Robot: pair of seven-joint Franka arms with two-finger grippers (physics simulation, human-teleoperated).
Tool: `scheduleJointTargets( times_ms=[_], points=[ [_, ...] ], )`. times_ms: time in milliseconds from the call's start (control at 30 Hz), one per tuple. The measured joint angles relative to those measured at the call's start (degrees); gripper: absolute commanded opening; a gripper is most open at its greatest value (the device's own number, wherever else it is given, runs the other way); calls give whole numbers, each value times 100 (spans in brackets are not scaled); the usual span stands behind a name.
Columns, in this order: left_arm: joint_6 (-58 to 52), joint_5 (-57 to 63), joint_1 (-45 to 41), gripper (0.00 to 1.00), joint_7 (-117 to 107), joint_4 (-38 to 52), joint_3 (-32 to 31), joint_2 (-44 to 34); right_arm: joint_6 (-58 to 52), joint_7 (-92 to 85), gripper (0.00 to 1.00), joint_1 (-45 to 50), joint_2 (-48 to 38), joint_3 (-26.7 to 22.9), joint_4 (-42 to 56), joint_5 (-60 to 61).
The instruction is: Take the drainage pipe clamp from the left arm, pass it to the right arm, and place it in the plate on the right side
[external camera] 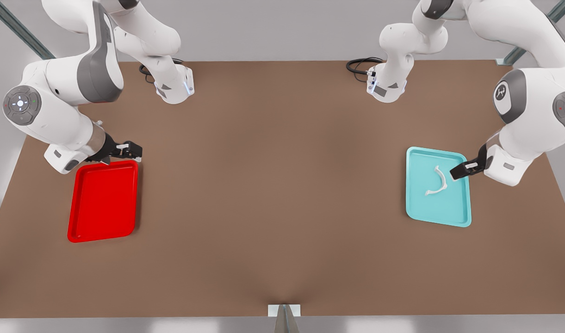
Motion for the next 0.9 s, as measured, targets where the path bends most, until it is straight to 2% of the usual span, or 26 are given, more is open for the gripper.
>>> scheduleJointTargets(
  times_ms=[67, 167, 267, 500, 700, 900],
  points=[
    [27, 1, 29, 100, 235, -80, 7, 4, 0, -6, 100, -2, 1, 6, 0, -1],
    [490, -3, 100, 100, 539, -1214, 418, -30, 0, -13, 100, 0, 1, 7, 0, 0],
    [1505, -178, 209, 100, 798, -2746, 989, -108, 0, -19, 100, 0, 1, 8, 0, 1],
    [3963, -901, 284, 100, 1661, -4910, 1710, -80, 0, -34, 100, -29, 1, 7, -7, 2],
    [5447, -1150, 359, 100, 2585, -5518, 1739, 217, 0, -60, 100, -37, 1, 8, -9, 5],
    [6185, -1805, 318, 100, 3308, -5957, 1714, 263, 0, -79, 100, -36, 1, 8, -9, 6]
  ],
)
